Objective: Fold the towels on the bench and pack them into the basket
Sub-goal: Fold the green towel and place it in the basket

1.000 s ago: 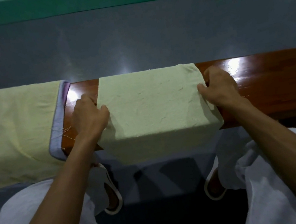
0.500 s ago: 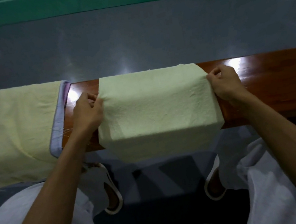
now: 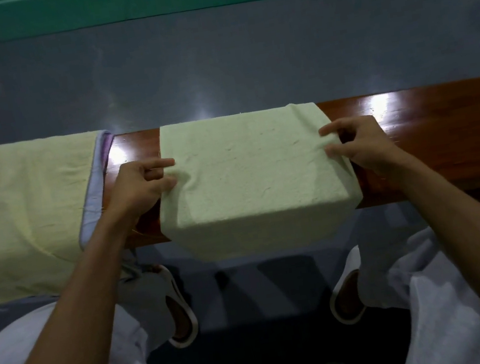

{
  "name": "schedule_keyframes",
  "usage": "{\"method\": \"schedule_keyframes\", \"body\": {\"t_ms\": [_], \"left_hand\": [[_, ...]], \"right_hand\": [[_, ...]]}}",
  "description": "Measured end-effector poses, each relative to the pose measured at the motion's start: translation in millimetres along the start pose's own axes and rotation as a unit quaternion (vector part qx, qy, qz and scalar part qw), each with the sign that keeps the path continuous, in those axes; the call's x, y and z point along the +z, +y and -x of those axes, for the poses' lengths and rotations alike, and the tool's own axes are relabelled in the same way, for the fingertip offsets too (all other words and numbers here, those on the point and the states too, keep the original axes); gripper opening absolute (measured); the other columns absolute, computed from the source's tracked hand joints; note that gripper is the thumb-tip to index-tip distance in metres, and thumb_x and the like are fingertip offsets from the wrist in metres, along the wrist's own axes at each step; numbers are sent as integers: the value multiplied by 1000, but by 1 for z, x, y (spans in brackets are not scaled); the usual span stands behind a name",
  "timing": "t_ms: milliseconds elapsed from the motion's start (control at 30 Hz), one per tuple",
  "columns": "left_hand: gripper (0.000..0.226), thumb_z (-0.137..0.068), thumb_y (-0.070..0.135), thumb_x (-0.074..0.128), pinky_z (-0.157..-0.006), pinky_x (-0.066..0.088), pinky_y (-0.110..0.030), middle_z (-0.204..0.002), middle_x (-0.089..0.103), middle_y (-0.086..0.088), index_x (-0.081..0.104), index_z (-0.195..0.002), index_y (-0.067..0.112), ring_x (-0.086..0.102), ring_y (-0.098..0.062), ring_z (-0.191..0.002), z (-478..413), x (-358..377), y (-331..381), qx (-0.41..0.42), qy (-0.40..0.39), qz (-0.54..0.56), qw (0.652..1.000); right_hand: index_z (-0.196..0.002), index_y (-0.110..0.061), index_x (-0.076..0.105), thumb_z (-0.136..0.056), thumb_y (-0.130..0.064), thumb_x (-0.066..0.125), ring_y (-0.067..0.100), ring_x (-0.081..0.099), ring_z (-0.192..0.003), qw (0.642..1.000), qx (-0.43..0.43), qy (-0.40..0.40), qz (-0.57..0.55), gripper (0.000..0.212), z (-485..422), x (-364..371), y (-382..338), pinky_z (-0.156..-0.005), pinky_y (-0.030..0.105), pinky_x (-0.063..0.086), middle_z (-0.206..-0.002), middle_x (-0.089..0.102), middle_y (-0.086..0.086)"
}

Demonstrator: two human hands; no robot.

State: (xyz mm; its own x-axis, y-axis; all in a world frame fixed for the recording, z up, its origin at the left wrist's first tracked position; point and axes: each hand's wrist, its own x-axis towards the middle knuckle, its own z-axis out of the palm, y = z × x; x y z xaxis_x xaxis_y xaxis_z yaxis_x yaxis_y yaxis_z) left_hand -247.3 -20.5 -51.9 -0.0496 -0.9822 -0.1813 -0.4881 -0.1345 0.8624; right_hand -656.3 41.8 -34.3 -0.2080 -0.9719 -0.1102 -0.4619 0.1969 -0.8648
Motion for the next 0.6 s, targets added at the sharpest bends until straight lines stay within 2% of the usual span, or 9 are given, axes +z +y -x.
{"method": "schedule_keyframes", "body": {"t_ms": [100, 200, 267, 333, 400, 533, 600], "left_hand": [[35, -83, 24, 84, -98, 58, -43, -108, 77, 4, 77, -117, 26, 71, -11, -104, 0, -4, -2, 21, 29, -41, 998], [31, -85, 26, 82, -90, 58, -32, -108, 77, 1, 77, -116, 23, 69, -4, -96, 2, -6, -1, 40, 66, -65, 995], [28, -86, 24, 82, -86, 59, -31, -105, 78, 1, 78, -114, 20, 70, -5, -93, 4, -6, -1, 53, 80, -68, 993], [26, -84, 26, 83, -88, 61, -40, -98, 79, 4, 80, -109, 21, 73, -8, -93, 6, -7, -1, 62, 92, -77, 991], [24, -83, 28, 83, -88, 61, -43, -95, 79, 6, 81, -106, 22, 73, -8, -92, 8, -6, 0, 64, 103, -93, 988], [23, -85, 26, 82, -87, 60, -36, -97, 79, 1, 81, -107, 19, 72, -7, -90, 8, -4, 1, 89, 123, -130, 980], [22, -86, 25, 81, -85, 58, -32, -97, 79, -2, 81, -106, 17, 71, -8, -88, 8, -3, 2, 99, 133, -146, 975]], "right_hand": [[-126, -6, 69, -84, 3, 76, 7, 62, -99, 999, -17, 31, 4, 43, -1, 0, 2, -66, 5, 51, -122, 62, 5], [-124, -7, 70, -83, 1, 78, 16, 62, -107, 998, -27, 48, 17, 42, 0, -1, 4, -74, 13, 53, -121, 64, 5], [-122, -7, 71, -83, 1, 78, 11, 63, -102, 997, -32, 67, 14, 41, 2, -1, 4, -79, 18, 55, -117, 65, 2], [-121, -8, 72, -83, -1, 79, 4, 64, -96, 995, -44, 90, 20, 39, 3, -1, 4, -72, 13, 55, -112, 67, 0], [-118, -9, 73, -82, -4, 80, 3, 66, -95, 992, -52, 111, 28, 37, 4, -1, 7, -69, 11, 54, -110, 70, 0], [-109, -11, 78, -80, -10, 83, 9, 69, -92, 986, -54, 146, 53, 29, 3, 1, 9, -78, 23, 57, -102, 73, -1], [-104, -12, 79, -80, -13, 85, 8, 69, -88, 983, -58, 158, 68, 25, 4, 1, 7, -75, 20, 55, -96, 74, -2]]}}
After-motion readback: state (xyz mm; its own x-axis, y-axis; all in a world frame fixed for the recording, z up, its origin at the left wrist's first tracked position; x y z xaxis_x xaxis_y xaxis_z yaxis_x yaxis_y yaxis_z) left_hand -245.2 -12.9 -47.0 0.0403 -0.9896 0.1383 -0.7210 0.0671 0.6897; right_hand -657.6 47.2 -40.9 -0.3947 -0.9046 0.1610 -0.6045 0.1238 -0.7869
